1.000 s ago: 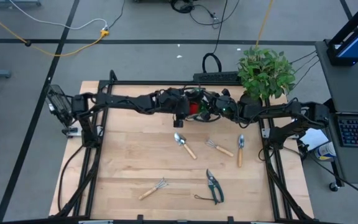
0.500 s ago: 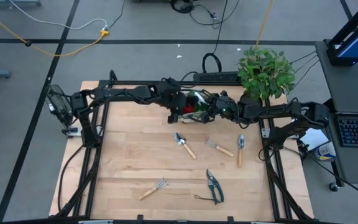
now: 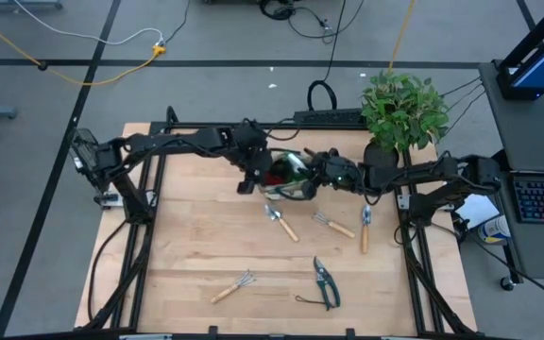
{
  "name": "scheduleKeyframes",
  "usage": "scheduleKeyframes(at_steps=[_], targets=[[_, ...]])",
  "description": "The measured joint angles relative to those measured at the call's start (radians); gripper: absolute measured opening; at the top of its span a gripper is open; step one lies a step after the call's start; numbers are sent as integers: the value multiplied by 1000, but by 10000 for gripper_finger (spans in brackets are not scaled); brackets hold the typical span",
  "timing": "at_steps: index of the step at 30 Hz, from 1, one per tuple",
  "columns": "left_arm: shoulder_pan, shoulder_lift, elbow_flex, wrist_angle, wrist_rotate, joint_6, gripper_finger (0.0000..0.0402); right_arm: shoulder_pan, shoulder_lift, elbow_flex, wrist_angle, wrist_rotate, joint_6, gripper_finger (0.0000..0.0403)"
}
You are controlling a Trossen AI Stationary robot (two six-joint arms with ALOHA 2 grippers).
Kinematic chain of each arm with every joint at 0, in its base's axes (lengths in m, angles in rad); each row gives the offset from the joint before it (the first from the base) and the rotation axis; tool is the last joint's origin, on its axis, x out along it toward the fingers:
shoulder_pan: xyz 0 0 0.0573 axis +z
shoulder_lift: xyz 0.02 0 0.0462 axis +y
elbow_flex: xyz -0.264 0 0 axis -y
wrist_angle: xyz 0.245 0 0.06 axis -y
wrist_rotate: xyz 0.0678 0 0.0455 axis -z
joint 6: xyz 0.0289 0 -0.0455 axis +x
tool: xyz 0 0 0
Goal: Pick & Place Garden tools in Gardening bag
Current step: Put the red gloves into the green gardening bag
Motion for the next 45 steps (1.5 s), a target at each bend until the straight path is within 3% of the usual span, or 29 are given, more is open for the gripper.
scheduleKeyframes(at_steps=[4,8,12,17,21,28,40,45], targets=[[-13,-66,0,29,-10,10,181,12,0,0,0,1,-1,44],[-33,-93,0,132,-82,-39,181,13,0,0,1,1,-1,44],[-52,-77,0,183,-162,-40,181,13,0,0,2,1,-2,44],[-68,-10,0,182,-170,-37,180,13,0,0,3,2,-7,44],[-78,39,0,188,-226,-25,143,12,0,0,3,2,-9,44],[-70,82,1,182,-239,-20,14,12,0,0,3,3,-9,44],[-67,216,7,125,-236,-10,13,12,0,0,1,4,-12,45],[-66,237,6,116,-177,-9,6,13,0,0,2,0,-11,45]])
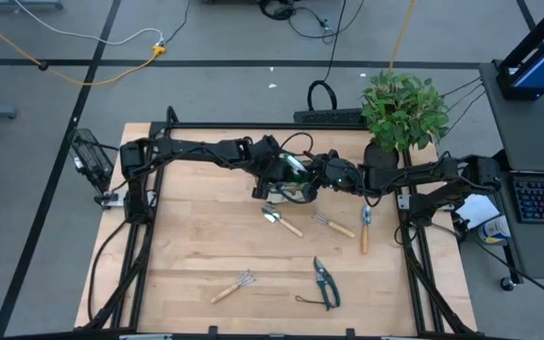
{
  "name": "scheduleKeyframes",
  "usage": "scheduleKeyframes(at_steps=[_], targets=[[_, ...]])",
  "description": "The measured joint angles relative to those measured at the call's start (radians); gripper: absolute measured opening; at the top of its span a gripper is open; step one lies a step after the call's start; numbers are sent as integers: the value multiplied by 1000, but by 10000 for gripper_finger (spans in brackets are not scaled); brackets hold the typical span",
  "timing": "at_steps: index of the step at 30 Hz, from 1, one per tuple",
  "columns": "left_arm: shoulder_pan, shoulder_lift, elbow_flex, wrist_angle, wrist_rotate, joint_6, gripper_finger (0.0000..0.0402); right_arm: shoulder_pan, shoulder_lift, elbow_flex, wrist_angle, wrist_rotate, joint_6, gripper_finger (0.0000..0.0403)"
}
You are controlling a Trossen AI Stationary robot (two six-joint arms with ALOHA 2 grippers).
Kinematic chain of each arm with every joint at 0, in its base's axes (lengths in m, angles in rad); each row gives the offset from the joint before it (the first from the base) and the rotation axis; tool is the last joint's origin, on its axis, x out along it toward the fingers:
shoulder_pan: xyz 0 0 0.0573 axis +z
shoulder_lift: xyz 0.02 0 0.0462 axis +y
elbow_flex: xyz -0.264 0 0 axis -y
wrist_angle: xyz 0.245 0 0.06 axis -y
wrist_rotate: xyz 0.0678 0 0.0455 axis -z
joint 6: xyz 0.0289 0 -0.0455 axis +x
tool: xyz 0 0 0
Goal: Pick & Place Garden tools in Gardening bag
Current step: Put the red gloves into the green gardening bag, then put the left brown trowel into the green gardening bag
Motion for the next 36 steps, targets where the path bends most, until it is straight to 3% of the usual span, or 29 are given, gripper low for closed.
scheduleKeyframes(at_steps=[11,19,24,30,36], targets=[[-10,-89,-8,-13,-65,-14,71,1,0,0,9,-5,-25,53],[-41,-219,-9,-27,-70,2,143,1,0,0,2,-3,-55,117],[-59,-257,-8,-28,-136,32,179,1,0,0,2,-3,-55,150],[-73,-272,-7,3,-171,34,186,1,0,0,2,-3,-55,171],[-83,-271,-7,-6,-175,48,162,1,0,0,15,-2,-92,173]])
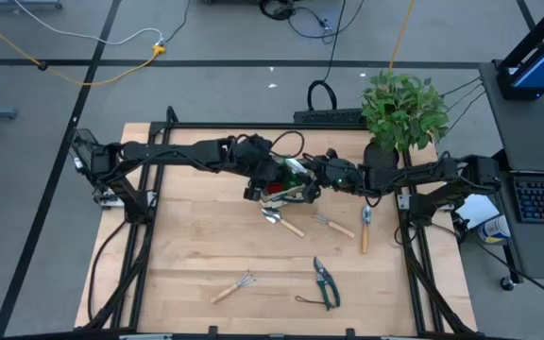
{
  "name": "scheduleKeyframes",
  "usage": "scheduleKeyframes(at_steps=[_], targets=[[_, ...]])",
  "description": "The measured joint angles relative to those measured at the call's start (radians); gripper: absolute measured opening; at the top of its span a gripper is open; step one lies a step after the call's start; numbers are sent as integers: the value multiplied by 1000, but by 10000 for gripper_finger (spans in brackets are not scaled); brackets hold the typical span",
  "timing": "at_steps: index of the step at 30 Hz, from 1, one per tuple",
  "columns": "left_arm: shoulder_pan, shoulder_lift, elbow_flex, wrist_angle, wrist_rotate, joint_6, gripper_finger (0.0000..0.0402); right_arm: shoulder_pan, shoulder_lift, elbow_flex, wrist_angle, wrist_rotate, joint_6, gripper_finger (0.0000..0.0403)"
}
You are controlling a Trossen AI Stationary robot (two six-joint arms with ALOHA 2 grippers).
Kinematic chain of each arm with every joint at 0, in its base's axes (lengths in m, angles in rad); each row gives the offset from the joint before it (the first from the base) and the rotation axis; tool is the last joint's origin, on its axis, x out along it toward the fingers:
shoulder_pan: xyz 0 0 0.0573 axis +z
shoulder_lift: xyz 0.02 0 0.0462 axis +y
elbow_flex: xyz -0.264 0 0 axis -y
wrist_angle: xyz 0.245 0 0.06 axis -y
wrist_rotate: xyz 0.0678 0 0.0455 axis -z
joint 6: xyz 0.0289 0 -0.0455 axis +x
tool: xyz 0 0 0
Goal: Pick & Place Garden tools in Gardening bag
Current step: Put the left brown trowel into the green gardening bag
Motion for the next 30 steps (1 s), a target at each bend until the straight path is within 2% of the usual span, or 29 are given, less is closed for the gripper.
scheduleKeyframes(at_steps=[5,13,24,30], targets=[[0,-34,2,-11,-2,-7,138,0,0,0,5,-1,-28,181],[0,-180,2,-120,-1,-14,109,0,-4,0,13,5,-99,205],[1,-351,-9,-324,-15,-161,93,6,-166,0,-44,4,-133,219],[-9,-369,-76,-357,-16,-161,93,92,-215,0,-137,0,-96,219]])
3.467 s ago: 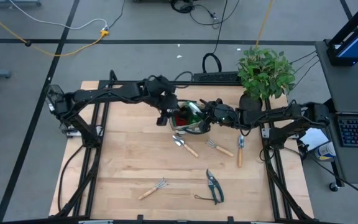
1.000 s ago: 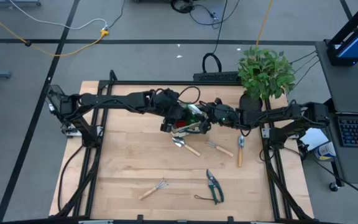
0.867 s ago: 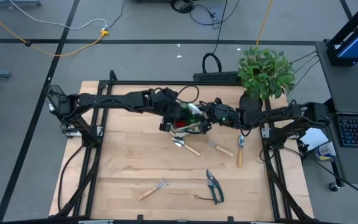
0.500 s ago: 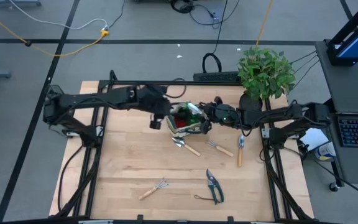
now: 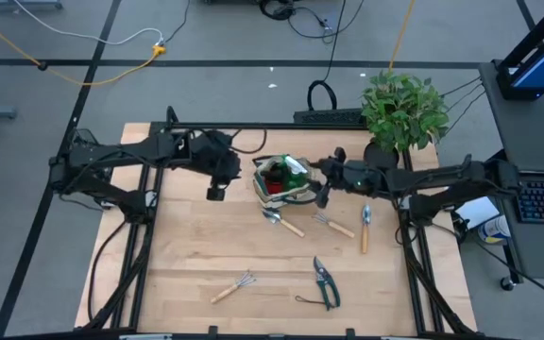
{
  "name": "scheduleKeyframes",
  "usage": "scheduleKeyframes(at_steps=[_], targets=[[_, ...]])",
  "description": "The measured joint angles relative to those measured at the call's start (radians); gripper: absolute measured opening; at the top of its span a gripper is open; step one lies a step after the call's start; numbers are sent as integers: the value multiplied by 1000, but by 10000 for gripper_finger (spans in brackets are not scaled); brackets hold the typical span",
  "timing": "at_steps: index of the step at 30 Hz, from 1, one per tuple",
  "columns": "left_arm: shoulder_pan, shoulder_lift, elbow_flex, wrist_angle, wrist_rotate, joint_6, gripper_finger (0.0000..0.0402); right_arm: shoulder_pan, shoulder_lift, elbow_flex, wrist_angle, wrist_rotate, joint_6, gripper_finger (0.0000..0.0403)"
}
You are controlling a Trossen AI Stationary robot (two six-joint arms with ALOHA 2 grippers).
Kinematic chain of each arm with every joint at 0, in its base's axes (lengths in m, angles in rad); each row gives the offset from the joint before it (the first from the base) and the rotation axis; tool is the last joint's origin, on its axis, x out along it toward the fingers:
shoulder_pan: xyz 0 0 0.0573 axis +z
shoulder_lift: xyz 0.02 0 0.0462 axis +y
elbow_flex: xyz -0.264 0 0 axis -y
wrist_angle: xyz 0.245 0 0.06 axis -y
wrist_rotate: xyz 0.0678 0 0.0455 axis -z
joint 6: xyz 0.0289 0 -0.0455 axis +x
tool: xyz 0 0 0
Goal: Pick & Place Garden tools in Gardening bag
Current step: Put the left brown trowel into the green gardening bag
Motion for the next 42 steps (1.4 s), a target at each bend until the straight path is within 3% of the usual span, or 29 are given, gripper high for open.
scheduleKeyframes(at_steps=[9,12,18,26,34,42], targets=[[-1,-116,-1,-11,1,33,93,216,40,0,16,-1,58,219],[-1,-172,-15,10,45,30,93,267,95,1,43,-8,97,219],[-13,-284,-215,232,157,-26,92,320,267,0,194,-140,164,219],[-41,-353,-517,579,157,-139,92,337,440,0,200,-126,295,219],[-41,-351,-558,654,157,-153,92,291,598,3,305,-69,322,219],[-41,-351,-558,669,158,-145,93,275,579,0,298,-29,250,198]])
